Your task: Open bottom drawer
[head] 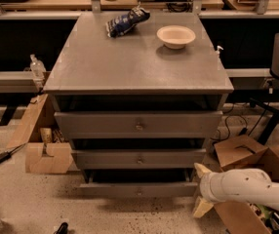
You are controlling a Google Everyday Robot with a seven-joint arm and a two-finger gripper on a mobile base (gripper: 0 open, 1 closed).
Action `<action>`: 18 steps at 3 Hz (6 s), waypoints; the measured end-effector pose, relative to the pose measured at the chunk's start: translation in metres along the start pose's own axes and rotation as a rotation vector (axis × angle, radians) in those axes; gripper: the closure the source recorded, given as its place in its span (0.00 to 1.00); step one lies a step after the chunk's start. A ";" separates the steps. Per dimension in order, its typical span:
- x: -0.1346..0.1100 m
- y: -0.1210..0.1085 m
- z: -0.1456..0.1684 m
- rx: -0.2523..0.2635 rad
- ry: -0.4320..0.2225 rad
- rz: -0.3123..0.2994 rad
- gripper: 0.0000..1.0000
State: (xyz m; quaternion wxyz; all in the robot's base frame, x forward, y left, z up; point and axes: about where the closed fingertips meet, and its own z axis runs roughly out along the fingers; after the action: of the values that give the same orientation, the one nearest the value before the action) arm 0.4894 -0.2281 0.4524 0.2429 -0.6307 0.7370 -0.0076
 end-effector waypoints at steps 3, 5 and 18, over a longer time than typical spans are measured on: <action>0.012 0.024 0.055 0.007 0.005 -0.025 0.00; 0.015 0.067 0.152 -0.020 -0.015 -0.109 0.00; 0.023 0.042 0.305 -0.121 0.234 -0.251 0.61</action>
Offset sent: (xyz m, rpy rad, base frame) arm 0.0027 0.0012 -0.0395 0.0084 -0.0138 0.0015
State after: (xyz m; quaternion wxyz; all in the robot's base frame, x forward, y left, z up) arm 0.5605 -0.1512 0.1624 0.1142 -0.7261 0.6747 -0.0667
